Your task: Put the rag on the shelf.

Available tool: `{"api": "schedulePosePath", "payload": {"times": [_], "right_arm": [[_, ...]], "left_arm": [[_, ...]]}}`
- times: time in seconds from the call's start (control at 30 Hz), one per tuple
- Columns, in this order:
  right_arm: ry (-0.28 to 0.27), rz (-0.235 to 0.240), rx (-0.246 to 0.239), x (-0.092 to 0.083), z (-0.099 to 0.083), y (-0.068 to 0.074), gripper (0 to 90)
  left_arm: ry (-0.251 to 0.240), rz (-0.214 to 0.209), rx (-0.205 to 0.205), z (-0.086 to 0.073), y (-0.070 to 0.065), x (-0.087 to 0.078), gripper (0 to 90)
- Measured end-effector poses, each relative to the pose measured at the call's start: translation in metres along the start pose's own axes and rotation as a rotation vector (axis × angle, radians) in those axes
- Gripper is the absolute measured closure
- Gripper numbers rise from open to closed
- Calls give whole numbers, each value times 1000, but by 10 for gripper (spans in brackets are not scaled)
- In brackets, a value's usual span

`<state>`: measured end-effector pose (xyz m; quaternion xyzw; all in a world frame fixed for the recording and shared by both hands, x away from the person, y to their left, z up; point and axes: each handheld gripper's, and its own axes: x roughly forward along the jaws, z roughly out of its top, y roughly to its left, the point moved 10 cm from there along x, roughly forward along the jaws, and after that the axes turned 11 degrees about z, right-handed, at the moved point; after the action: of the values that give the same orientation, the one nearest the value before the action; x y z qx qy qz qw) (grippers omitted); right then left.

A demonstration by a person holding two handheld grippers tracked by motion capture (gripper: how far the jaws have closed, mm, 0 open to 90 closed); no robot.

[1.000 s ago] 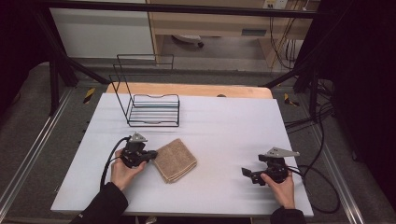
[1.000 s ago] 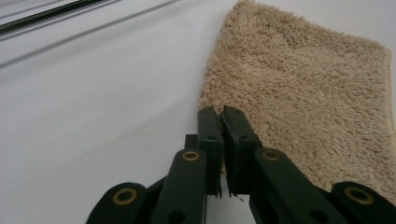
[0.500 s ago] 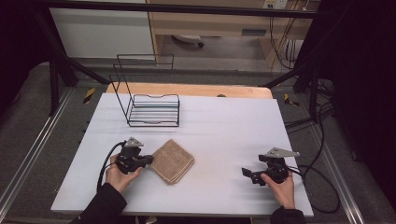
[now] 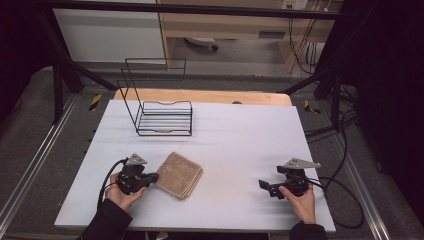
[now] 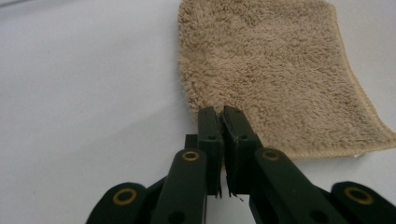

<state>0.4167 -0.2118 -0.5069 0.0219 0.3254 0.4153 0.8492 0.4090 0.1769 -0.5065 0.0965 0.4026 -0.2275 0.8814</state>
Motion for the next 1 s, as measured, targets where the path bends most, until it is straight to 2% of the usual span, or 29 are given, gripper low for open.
{"api": "schedulePosePath", "payload": {"times": [0.43, 0.7, 0.93, 1.0], "right_arm": [[0, -1, 1, 0, 0, 0, 7], [0, -2, 1, 0, 0, 0, 6], [3, -3, 1, 0, 0, 0, 7], [2, -3, -1, 0, 0, 0, 6]], "left_arm": [[9, 23, -20, -17, -7, -14, 860], [7, 20, -21, -24, -11, -18, 857], [11, 27, -12, -27, -13, -19, 843], [7, 19, 6, -28, -13, -18, 820]]}}
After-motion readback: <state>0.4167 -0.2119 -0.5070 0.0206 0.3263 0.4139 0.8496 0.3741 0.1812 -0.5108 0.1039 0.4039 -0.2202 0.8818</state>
